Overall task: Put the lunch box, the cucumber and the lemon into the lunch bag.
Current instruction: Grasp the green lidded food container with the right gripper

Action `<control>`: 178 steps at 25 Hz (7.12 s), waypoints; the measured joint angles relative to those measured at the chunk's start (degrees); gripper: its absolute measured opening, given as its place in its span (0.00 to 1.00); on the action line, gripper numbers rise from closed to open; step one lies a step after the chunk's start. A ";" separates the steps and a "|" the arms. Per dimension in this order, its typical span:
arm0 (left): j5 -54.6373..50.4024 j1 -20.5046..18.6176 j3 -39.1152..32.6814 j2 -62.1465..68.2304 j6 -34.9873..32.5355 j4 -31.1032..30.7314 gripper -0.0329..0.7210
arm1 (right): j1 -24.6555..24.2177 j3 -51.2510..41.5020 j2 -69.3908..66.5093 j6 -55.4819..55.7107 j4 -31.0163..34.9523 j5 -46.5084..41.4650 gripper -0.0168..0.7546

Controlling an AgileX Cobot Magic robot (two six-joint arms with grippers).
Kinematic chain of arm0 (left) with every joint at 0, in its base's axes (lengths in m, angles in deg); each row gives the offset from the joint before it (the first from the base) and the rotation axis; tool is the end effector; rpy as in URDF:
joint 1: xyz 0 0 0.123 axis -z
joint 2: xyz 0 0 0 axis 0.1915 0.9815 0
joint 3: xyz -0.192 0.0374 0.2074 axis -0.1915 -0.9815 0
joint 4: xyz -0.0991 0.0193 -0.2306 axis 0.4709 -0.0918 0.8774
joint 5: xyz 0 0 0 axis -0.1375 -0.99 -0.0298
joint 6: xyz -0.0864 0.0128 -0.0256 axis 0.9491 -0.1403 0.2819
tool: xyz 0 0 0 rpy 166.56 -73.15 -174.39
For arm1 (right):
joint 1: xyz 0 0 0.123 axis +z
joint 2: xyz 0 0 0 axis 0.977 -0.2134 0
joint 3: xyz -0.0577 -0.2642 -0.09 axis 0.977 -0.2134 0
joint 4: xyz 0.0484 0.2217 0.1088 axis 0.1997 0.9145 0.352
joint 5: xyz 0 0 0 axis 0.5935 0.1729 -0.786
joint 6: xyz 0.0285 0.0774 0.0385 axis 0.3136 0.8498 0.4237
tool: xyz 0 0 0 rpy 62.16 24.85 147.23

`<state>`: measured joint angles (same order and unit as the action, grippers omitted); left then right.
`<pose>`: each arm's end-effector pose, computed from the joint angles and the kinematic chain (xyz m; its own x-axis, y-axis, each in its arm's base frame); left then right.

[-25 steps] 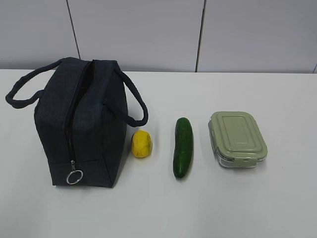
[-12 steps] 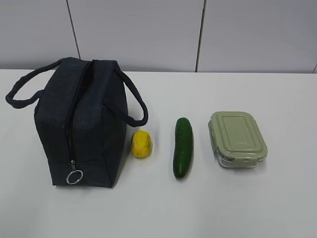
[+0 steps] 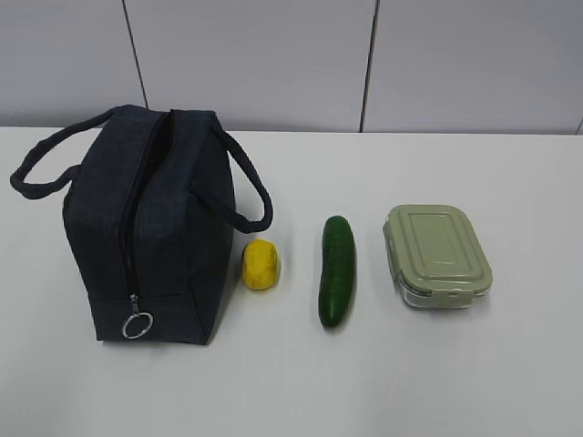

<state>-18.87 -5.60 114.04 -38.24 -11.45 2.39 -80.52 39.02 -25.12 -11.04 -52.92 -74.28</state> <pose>-0.0078 -0.0078 0.2764 -0.4764 0.1599 -0.8645 0.2307 0.9716 0.0525 -0.0109 0.0066 0.2694 -0.5116 -0.0991 -0.8535 -0.0719 0.9948 -0.0724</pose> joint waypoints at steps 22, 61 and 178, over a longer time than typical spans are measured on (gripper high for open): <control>0.00 0.00 0.00 0.00 0.00 0.00 0.36 | 0.00 0.00 -25.57 -15.72 46.44 11.82 0.43; 0.00 0.00 0.00 0.00 0.00 0.00 0.36 | -18.69 20.58 -90.93 -44.84 57.67 -1.95 0.43; 0.10 0.00 0.00 0.00 0.00 0.00 0.36 | -13.81 46.65 -131.10 -55.80 63.40 -3.65 0.50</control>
<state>-18.78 -5.60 114.04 -38.24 -11.45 2.39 -94.34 85.67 -156.22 -66.84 10.48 -77.93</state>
